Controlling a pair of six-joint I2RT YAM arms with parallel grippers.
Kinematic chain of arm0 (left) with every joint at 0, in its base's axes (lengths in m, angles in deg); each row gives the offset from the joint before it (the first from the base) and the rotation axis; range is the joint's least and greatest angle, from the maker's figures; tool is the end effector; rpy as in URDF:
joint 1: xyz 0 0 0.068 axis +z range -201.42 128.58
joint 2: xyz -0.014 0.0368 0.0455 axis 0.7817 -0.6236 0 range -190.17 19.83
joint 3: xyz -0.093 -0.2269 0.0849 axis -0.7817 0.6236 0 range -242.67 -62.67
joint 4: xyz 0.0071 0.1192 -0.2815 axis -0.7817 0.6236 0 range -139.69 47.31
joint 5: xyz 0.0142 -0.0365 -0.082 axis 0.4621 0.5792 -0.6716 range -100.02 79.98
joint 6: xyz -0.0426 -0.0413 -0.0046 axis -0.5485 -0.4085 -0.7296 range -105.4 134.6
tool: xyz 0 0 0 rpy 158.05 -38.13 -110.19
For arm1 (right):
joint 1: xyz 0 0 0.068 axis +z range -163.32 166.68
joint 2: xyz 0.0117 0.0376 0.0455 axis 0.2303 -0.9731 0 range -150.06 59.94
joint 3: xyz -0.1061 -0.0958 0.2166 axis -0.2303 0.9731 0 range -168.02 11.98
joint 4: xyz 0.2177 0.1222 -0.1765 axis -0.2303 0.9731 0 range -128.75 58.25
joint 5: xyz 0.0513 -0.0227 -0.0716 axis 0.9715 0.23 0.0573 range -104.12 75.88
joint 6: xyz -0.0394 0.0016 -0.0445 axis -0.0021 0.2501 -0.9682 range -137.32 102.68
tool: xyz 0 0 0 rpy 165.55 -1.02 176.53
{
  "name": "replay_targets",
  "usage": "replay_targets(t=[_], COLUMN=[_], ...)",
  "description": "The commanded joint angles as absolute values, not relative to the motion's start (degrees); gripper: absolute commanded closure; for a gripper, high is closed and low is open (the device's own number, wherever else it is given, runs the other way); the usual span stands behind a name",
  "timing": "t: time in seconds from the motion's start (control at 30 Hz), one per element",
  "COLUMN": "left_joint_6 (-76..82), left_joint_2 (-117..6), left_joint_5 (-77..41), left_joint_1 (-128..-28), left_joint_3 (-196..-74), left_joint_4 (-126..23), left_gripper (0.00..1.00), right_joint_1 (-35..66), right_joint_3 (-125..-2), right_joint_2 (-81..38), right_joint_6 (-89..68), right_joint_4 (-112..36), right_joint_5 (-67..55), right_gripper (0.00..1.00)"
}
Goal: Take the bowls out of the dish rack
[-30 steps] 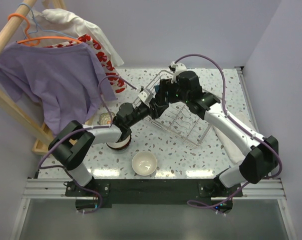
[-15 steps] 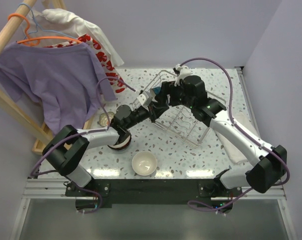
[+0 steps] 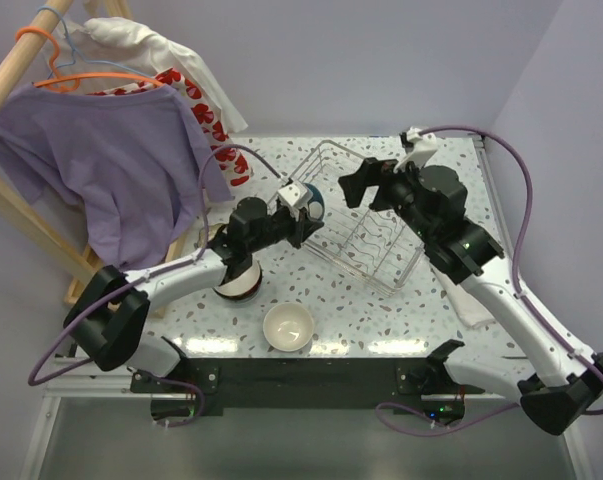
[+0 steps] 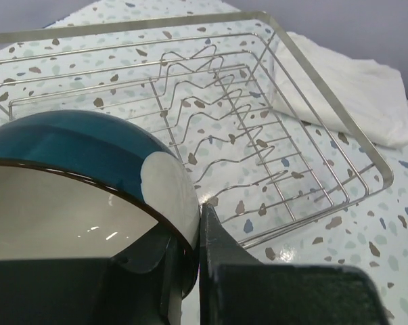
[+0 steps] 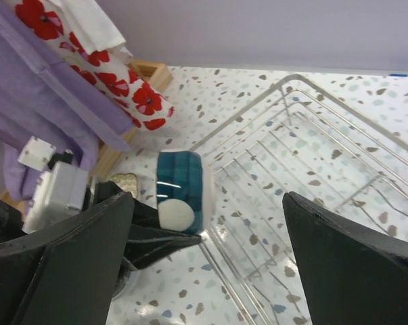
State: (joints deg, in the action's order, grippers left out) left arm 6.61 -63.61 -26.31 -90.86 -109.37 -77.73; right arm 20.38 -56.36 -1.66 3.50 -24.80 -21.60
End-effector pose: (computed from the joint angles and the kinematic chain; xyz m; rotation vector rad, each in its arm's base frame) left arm 0.2824 -0.2481 0.2181 0.6930 1.6540 -0.8478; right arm 0.2529 0.1618 0.4128 -0.0948 1.7293 0.5975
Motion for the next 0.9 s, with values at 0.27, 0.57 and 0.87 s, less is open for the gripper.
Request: replay_targets(t=[0.27,0.57,0.87], left_joint_6=[11.4,3.5,-8.1], left_joint_2=[-51.7,-51.0,-54.9], left_joint_5=[-27.7,-22.0,-16.8], left_joint_1=[-93.2,-104.0,-118.2], left_joint_3=[-129.9,-131.3,-128.9], left_joint_4=[-22.8,-2.3,0.4], left_gripper=[1.00,1.00,1.00], right_joint_1=[20.3,20.3,20.3], right_joint_3=[-44.2,-40.3,-37.9], right_joint_2=[10.7,13.8,15.4], right_joint_6=[-0.2,-0.8,-1.1], right_joint_4=[-16.8,-14.6,-13.5], right_joint_5=[-33.4,-35.0,-35.6], right_gripper=[0.04,0.04,0.04])
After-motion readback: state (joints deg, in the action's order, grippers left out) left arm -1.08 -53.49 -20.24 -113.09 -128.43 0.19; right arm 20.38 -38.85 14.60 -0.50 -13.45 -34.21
